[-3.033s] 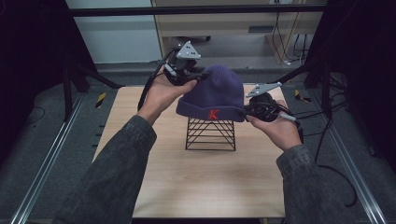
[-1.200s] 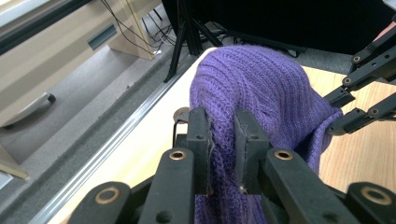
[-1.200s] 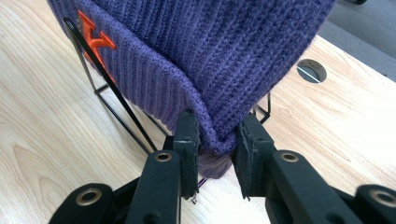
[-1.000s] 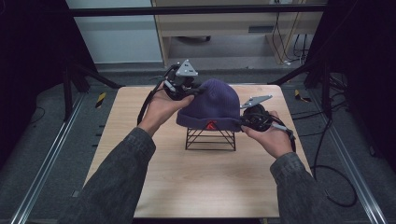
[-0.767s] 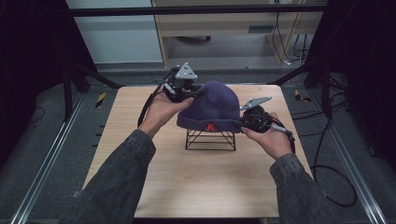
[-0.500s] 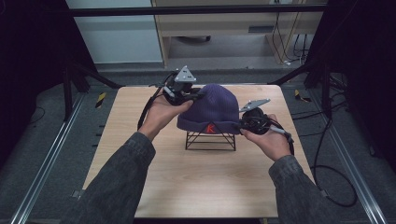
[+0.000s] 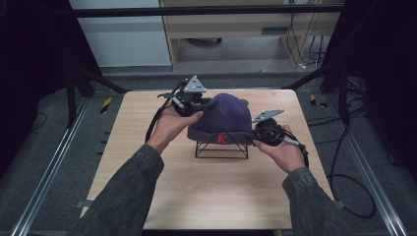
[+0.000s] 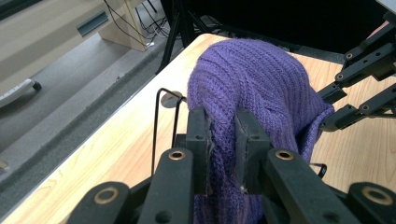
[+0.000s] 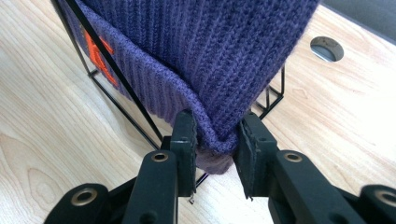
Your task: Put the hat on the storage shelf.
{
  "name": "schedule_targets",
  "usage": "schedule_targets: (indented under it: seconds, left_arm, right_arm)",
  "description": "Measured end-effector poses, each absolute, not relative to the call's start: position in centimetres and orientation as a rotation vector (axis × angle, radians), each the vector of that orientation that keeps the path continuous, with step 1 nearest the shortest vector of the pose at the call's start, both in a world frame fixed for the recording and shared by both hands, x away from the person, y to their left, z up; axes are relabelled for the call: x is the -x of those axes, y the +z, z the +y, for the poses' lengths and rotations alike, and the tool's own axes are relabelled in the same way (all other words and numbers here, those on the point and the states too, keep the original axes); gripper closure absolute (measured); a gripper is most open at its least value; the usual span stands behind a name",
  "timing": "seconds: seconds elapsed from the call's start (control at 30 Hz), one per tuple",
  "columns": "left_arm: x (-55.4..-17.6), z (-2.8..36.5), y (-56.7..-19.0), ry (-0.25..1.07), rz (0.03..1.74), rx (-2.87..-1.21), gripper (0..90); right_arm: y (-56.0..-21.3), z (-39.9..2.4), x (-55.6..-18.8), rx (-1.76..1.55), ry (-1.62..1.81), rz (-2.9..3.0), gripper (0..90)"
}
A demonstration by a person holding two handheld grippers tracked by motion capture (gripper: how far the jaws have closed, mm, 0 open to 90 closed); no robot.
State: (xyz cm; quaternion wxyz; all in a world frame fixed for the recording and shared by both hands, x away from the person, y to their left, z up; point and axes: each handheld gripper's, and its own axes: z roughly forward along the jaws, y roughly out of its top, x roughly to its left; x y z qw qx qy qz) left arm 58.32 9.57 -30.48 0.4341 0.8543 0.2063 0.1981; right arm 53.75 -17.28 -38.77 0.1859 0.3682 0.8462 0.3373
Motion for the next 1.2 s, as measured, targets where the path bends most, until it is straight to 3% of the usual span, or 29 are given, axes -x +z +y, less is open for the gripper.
schedule_targets:
  seconds: [1.2]
  left_arm:
    - [-56.9,10.4,-35.5,0.424,0.535,-2.164,75.7]
  right_arm:
    - [-42.8,-17.2,-53.5,-1.056,0.851,2.452,68.3]
